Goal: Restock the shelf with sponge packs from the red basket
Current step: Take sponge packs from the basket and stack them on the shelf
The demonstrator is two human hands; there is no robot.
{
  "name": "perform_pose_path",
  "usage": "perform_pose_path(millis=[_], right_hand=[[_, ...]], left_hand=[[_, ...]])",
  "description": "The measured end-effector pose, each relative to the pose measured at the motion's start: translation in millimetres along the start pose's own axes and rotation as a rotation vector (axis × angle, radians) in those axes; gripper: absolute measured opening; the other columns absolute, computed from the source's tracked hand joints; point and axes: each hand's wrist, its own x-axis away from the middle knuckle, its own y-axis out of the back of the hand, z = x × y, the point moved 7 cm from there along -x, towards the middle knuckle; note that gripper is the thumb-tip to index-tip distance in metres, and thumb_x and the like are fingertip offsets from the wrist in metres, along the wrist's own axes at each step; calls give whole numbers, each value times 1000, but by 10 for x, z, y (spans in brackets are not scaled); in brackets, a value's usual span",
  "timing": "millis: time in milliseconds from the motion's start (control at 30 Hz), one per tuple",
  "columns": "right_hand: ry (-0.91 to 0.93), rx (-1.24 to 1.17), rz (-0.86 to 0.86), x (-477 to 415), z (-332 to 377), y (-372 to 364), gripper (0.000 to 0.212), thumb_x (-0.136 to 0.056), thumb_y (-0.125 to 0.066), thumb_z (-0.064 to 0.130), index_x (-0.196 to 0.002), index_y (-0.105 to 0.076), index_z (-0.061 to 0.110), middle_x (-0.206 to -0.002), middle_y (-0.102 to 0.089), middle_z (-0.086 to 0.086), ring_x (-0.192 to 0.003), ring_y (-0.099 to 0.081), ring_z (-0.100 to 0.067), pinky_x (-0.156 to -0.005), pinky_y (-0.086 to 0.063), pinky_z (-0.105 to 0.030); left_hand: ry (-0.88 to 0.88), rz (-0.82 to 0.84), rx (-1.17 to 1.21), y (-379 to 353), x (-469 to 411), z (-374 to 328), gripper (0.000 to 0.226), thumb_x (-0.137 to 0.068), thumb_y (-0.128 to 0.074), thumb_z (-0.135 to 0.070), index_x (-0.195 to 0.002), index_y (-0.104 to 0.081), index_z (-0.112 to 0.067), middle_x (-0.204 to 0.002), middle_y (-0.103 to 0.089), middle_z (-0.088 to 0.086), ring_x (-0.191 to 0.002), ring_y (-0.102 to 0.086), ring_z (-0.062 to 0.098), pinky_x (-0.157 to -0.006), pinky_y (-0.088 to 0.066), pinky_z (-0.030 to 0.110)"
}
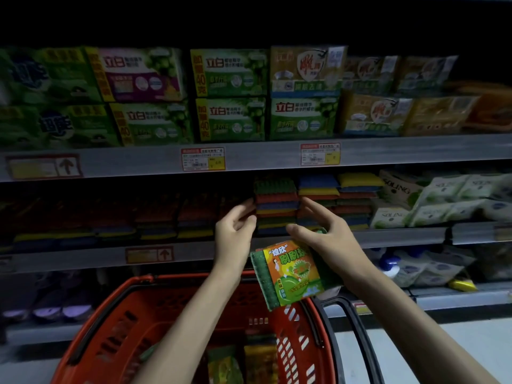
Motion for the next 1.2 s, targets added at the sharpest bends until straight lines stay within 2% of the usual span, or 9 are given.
perform_pose_path(millis=[100, 167, 333, 433, 567, 767, 900, 1000, 1200], right_hand=[[-10, 8, -2, 44, -9, 30, 73, -84, -82, 33, -149, -48, 38, -130, -57, 22, -108, -70, -5, -92, -59, -33], [-19, 5, -6, 66, -25, 53, 72, -84, -82, 32, -148, -50, 38, -137, -59, 15, -108, -70, -8, -95, -58, -39], [-47, -6, -19, 117, -73, 115, 66, -85, -80, 33, -145, -53, 37, -137, -60, 13, -110, -69, -8, -89, -60, -34], [-67, -7, -43, 134, -112, 170, 62, -84, -80, 35, -141, -56, 38, -137, -60, 11, -105, -70, -7, -79, -60, -28], [-98, -31, -63, 140, -152, 229, 59, -84, -79, 35, -139, -58, 37, -136, -61, 7, -104, -71, -12, -78, -60, -32], [-129, -73, -78, 131, -171, 281, 55, -85, -79, 33, -137, -60, 35, -132, -62, 3, -99, -72, -13, -82, -63, -37], [-152, -97, -77, 121, -199, 300, 55, -84, -80, 34, -135, -61, 34, -128, -64, 2, -96, -74, -15, -83, -63, -42], [-166, -110, -77, 113, -212, 299, 52, -85, -80, 31, -134, -62, 30, -122, -67, 0, -89, -76, -16, -79, -64, -38], [-179, -122, -65, 96, -232, 301, 51, -85, -80, 30, -133, -63, 29, -119, -69, -1, -88, -76, -18, -74, -64, -34]], left_hand=[[-35, -27, -57, -1, -33, 17, 42, -96, -70, -18, -137, -63, -14, -123, -69, -3, -114, -66, 16, -100, -55, 36], [-50, -69, -88, -2, -44, 42, 42, -92, -75, -26, -131, -66, -16, -115, -74, 2, -104, -70, 21, -91, -58, 38], [-7, -195, -144, -31, -19, 102, 32, -84, -81, -39, -109, -64, -27, -73, -72, 1, -65, -72, 24, -65, -61, 41], [-20, -235, -127, -99, 3, 143, 21, -82, -83, -39, -85, -62, -33, -68, -72, -2, -58, -71, 21, -56, -60, 41], [29, -243, -46, -203, 15, 208, 24, -90, -76, -27, -110, -66, -19, -61, -72, 3, -42, -64, 17, -47, -50, 32], [70, -276, 91, -267, -45, 289, 14, -91, -73, -12, -104, -66, -12, -61, -71, 9, -49, -70, 22, -46, -45, 27], [92, -306, 88, -260, -104, 331, 11, -92, -70, -8, -102, -66, -6, -62, -68, 4, -41, -57, 16, -37, -42, 23], [107, -328, 92, -240, -150, 345, 10, -92, -68, -4, -102, -67, -8, -64, -68, 3, -37, -55, 9, -35, -41, 20], [81, -331, 61, -234, -166, 286, 8, -92, -67, -4, -98, -70, -10, -70, -70, 4, -41, -56, 11, -37, -41, 16]])
